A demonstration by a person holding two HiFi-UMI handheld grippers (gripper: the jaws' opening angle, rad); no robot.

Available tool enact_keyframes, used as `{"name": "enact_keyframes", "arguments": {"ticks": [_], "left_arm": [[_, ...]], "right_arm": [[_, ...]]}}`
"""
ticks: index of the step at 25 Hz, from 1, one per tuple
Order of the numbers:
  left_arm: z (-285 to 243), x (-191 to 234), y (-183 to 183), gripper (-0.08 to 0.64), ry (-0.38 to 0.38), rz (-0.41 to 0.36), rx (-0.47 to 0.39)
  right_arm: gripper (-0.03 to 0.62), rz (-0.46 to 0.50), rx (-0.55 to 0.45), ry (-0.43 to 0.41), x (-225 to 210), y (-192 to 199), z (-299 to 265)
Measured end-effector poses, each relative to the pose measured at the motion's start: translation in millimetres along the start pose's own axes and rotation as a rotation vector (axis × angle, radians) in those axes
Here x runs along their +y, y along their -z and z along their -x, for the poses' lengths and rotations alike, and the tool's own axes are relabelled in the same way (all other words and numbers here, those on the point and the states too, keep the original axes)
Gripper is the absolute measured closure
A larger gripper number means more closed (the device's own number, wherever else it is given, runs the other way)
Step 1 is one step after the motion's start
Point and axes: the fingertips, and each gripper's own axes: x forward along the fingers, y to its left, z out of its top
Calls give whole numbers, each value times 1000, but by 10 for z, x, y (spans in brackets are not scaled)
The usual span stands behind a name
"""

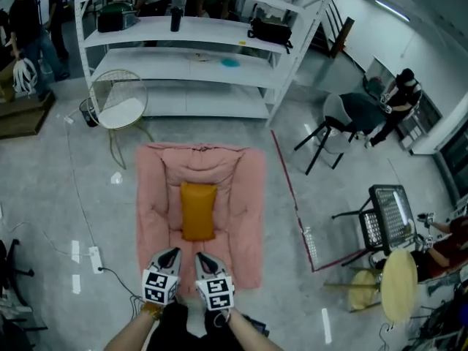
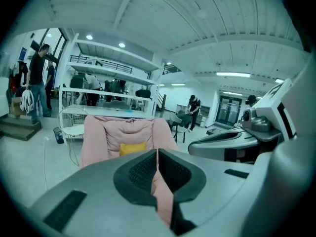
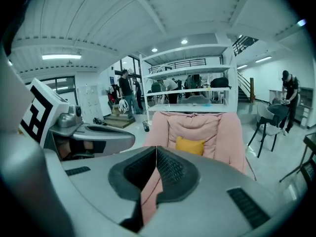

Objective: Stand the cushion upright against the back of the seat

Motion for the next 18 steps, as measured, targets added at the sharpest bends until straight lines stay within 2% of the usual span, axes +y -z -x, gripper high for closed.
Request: {"name": "enact_keyframes", "arguments": {"ticks": [5,8,14,18], "left_arm": [[283,-224,-121,537,-64,-2,-56],[429,-501,-200,537,-99,-25,-108],[716,-1275,-191,537,-122,-113,-193],[832,-1568,-90,537,-124,-136,-189]], "right_arm": [[575,63,-73,-24,149,-206,371],[575,95,-123,-43,132,-234,646],[575,158,-186,-73,26,-17,1238],[575,149,-184,-85,12,109,1460]]}}
